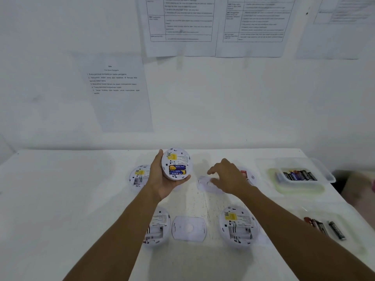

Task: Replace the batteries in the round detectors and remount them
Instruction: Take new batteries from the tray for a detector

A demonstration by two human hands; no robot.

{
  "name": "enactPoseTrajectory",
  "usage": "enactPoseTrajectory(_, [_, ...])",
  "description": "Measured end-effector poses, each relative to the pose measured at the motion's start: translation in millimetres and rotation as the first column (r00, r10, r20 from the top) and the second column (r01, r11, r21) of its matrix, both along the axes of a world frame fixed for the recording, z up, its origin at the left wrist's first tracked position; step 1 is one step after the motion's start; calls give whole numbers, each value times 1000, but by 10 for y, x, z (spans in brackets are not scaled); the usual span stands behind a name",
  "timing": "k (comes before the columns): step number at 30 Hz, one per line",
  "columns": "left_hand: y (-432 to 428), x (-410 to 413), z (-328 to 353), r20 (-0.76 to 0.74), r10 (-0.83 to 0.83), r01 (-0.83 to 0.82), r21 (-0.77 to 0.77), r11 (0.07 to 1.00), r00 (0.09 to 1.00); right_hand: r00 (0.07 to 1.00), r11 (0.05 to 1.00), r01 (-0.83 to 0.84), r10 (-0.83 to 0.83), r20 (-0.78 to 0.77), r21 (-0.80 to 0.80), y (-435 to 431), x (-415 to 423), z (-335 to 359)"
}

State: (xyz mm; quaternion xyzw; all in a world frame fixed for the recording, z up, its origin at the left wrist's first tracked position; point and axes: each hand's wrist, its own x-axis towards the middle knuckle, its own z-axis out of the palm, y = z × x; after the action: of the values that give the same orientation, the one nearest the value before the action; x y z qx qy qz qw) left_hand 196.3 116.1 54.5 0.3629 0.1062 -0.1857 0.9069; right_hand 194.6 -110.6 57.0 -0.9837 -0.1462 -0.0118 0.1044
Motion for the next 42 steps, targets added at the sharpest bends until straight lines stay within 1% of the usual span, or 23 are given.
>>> enactPoseTrajectory(3, [-11,-13,6,-3,-4,4,-3,1000,1000,998,999,-29,28,-52,-26,20,-36,-45])
enactPoseTrajectory(6, [-21,-25,19,-4,-31,31,-11,999,1000,996,993,-80,76,-56,-84,46,-27,-107])
enactPoseTrajectory(9, [-12,-28,38,7,-51,51,-34,998,999,996,993,-83,79,-48,-82,28,-15,-122])
enactPoseTrajectory(10, [-11,-27,46,12,-53,53,-43,998,999,996,996,-75,73,-44,-52,24,-12,-131])
enactPoseTrajectory(11, [-11,-27,51,19,-51,52,-54,997,999,998,998,-53,53,-26,17,29,-15,-122])
enactPoseTrajectory(12, [-18,-34,61,25,-46,48,-70,996,999,1000,992,-14,14,5,123,43,-24,-99])
enactPoseTrajectory(14, [-48,-62,76,37,-34,38,-108,993,999,991,931,35,-79,107,363,106,-60,14])
enactPoseTrajectory(15, [-73,-77,85,44,-29,34,-127,991,999,981,896,15,-99,168,444,160,-78,88])
enactPoseTrajectory(17, [-136,-108,118,62,-19,28,-149,988,998,968,841,-69,-73,240,536,313,-145,256])
enactPoseTrajectory(19, [-194,-132,154,75,-20,31,-142,989,997,967,796,-151,-6,256,587,483,-212,374])
enactPoseTrajectory(22, [-255,-174,222,79,-36,47,-136,990,996,970,790,-152,4,243,594,675,-278,405])
enactPoseTrajectory(26, [-282,-217,255,73,-41,48,-103,994,997,965,773,-89,-90,248,628,783,-361,383])
enactPoseTrajectory(31, [-310,-261,252,88,-61,66,-56,996,994,932,757,-54,-196,305,652,779,-415,384])
enactPoseTrajectory(35, [-311,-285,258,113,-60,66,-55,996,992,950,764,-71,-144,278,641,777,-464,417])
enactPoseTrajectory(42, [-323,-323,211,123,-64,69,-39,997,990,946,783,-35,-175,274,621,817,-516,431])
